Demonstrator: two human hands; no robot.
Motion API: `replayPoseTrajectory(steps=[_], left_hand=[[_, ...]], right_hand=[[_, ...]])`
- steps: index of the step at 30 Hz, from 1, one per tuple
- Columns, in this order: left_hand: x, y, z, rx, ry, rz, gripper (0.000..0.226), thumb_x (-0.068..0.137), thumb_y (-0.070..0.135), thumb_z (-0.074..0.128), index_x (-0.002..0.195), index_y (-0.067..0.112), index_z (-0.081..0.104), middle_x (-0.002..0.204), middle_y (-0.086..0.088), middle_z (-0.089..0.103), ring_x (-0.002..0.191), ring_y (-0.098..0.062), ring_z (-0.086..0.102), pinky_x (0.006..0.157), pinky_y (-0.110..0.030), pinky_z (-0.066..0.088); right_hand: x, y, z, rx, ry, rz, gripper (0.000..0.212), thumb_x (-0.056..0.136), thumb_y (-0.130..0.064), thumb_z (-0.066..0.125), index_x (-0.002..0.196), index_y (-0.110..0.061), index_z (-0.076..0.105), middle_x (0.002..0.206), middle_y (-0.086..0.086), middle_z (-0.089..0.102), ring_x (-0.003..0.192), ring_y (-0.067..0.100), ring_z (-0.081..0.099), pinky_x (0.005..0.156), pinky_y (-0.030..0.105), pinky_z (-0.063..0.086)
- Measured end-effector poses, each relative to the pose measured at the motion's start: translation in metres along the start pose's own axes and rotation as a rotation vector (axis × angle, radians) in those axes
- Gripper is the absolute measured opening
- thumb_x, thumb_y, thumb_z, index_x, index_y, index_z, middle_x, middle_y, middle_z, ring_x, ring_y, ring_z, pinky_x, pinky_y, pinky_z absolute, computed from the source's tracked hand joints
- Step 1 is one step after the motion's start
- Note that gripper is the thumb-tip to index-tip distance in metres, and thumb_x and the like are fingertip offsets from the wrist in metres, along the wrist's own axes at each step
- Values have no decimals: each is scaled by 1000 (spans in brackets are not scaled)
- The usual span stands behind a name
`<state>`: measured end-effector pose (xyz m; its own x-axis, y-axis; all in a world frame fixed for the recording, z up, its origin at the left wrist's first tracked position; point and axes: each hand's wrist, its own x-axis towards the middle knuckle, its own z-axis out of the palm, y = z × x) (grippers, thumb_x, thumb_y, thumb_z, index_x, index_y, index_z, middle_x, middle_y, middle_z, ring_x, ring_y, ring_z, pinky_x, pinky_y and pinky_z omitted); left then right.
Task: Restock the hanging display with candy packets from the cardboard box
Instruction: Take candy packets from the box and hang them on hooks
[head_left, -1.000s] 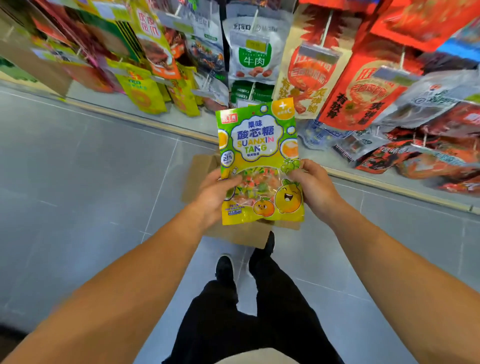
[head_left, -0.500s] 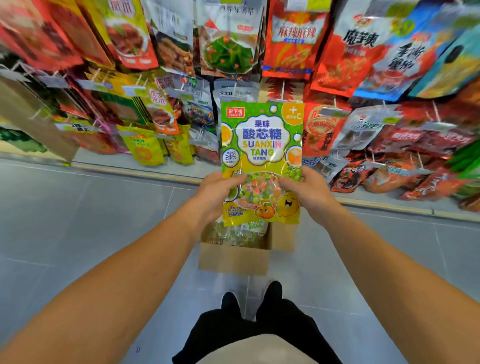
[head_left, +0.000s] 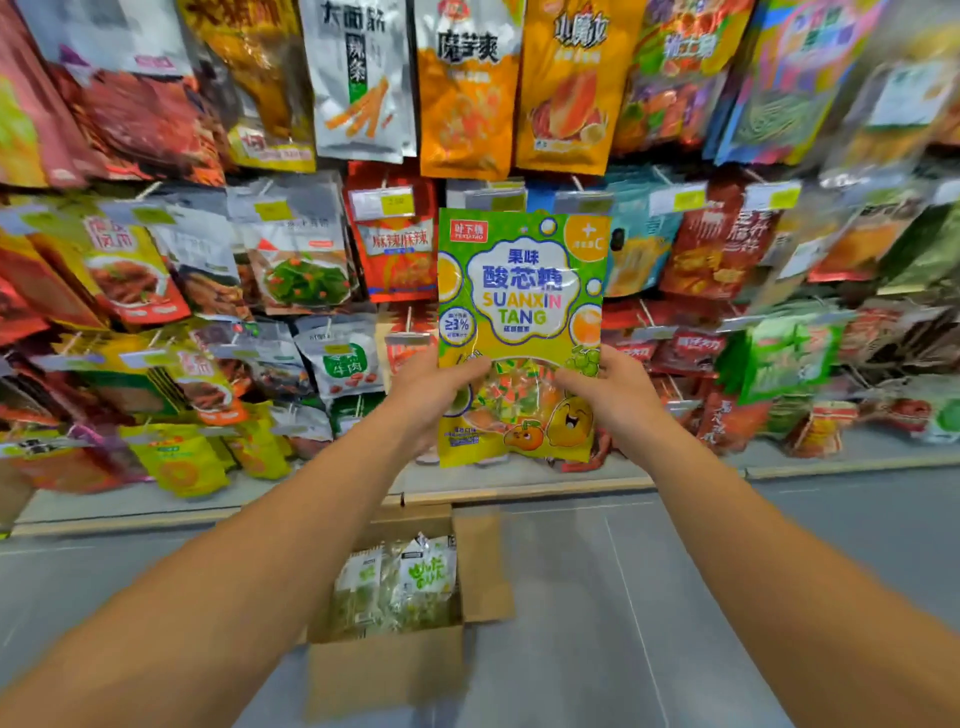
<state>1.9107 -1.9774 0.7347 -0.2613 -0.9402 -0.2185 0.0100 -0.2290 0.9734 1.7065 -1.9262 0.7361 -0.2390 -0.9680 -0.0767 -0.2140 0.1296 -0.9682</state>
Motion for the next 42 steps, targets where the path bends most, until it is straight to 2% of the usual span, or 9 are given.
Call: replayPoseTrajectory(steps=[6,11,14,18,21,24,28,37,42], left_hand=[[-1,68,129,42,-10,171,10,89,9,67,97,14,71,83,7,74,68,1,68,56,-14,50],[2,134,207,39,1,307,8,90,7,66,86,13,67,74,11,74,75,-9,69,53,-18,53],[17,180,236,47,8,385,12,88,11,68,100,9,70,97,-5,73,92,-24,68,59,-26,56],[45,235,267,44,37,472,16,87,16,71,102,13,68,89,5,74,91,-17,69,66,-20,52],[61,270,297,46,20,539,9,89,14,68,82,19,64,70,13,69,80,-11,67,57,-16,49],[80,303,321,30,-21,612,30,92,9,65,71,24,49,68,18,53,49,13,57,38,-3,37],[123,340,339,50,-9,662,3,90,20,69,91,18,68,85,11,71,80,-3,67,55,-16,44],[211,404,362,68,-15,754,2,90,14,67,90,14,69,85,5,70,54,11,62,41,-4,40],[248,418,360,110,42,712,4,86,14,71,88,17,73,89,5,75,79,-10,69,57,-19,48]], right_hand=[[8,-38,-138,-15,20,-147,16,86,-13,74,96,-24,70,90,-8,76,81,9,73,82,39,57],[23,-88,-229,-47,61,-305,15,87,-15,74,93,-26,66,82,-13,73,74,-4,68,74,24,58],[37,-135,-272,-70,70,-375,17,89,-11,71,82,-22,60,56,-28,62,55,-15,57,58,14,48],[42,-190,-316,-138,89,-504,38,92,-4,64,68,-26,43,35,-30,43,38,-14,44,45,6,34],[80,-210,-347,-217,153,-528,29,91,-8,66,70,-23,52,38,-26,48,41,-9,46,44,8,33],[125,-232,-370,-251,240,-539,24,74,-37,74,84,-18,64,67,2,70,60,11,55,59,34,48],[170,-257,-391,-266,325,-567,47,62,-47,72,91,-11,66,66,11,54,62,23,49,60,37,42],[256,-298,-426,-286,397,-620,56,60,-56,69,98,-15,66,80,18,63,72,26,61,67,46,51],[300,-325,-457,-144,418,-583,32,85,-27,69,111,-11,59,101,13,70,66,22,70,65,39,57]])
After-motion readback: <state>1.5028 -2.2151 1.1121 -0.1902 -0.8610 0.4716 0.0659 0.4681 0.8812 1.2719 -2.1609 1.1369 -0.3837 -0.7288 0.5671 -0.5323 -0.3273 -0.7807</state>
